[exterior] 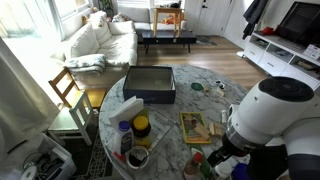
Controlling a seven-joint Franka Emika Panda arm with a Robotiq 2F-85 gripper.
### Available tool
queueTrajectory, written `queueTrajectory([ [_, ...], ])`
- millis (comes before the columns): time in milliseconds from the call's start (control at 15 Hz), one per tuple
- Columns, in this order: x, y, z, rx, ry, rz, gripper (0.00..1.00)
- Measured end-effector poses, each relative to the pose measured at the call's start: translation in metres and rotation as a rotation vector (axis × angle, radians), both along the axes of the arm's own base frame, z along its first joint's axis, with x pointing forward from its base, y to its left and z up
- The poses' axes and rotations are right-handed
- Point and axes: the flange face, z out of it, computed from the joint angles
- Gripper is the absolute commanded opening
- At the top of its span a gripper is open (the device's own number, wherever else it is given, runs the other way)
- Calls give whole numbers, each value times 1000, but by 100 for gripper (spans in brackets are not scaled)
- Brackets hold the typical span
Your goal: Set the two bottles upright on the table
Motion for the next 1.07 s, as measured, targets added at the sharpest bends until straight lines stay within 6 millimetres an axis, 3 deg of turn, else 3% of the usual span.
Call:
queueTrajectory([
  [533, -1, -17, -34, -2, 104, 12, 99],
  [600, 0, -19, -37, 1, 112, 13, 90],
  [667, 0, -20, -39, 6, 119, 13, 75],
  [1067, 7, -23, -38, 30, 116, -5, 30],
])
